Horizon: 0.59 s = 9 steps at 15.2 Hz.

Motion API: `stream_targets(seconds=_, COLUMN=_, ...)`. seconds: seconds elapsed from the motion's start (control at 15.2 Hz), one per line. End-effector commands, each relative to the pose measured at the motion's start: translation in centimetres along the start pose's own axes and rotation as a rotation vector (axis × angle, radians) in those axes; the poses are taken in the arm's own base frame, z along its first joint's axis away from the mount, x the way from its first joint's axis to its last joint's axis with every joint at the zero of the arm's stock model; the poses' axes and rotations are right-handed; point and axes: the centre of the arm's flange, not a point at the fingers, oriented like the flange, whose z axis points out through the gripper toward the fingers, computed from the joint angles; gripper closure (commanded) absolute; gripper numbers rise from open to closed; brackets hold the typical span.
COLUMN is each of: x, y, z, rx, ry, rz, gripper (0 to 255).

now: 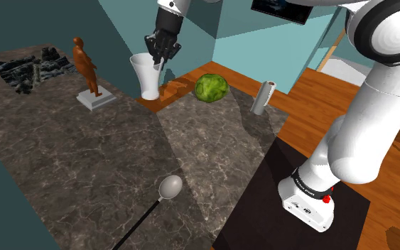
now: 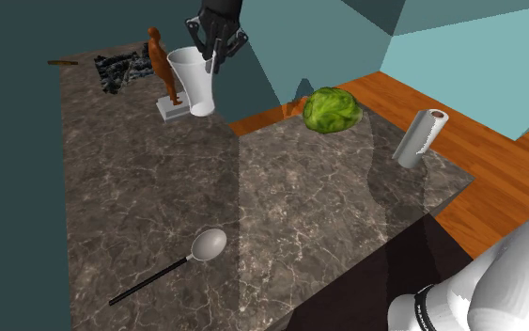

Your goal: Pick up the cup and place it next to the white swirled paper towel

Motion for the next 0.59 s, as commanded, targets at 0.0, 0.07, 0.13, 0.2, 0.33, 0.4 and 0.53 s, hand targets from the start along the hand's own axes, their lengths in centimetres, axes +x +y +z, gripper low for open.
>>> stream_targets(seconds=0.0, x=-0.1, y=1.1, z=-0.9, rx=0.0, ry=0.0, rz=0.0, gripper=255)
stream_targets(seconds=0.07, x=-0.1, y=2.4, z=-1.3, rx=0.0, ry=0.0, rz=0.0, gripper=255)
stream_targets(seconds=0.13, x=-0.1, y=3.6, z=-1.7, rx=0.0, ry=0.0, rz=0.0, gripper=255)
stream_targets(seconds=0.2, x=-0.1, y=4.9, z=-2.1, rx=0.0, ry=0.0, rz=0.0, gripper=255)
stream_targets(seconds=0.33, x=-0.1, y=7.4, z=-2.9, rx=0.0, ry=0.0, rz=0.0, gripper=255)
stream_targets(seconds=0.4, x=-0.1, y=8.7, z=-3.3, rx=0.0, ry=0.0, rz=0.0, gripper=255)
stream_targets(seconds=0.53, x=-0.1, y=11.2, z=-4.1, rx=0.0, ry=0.0, rz=0.0, gripper=255)
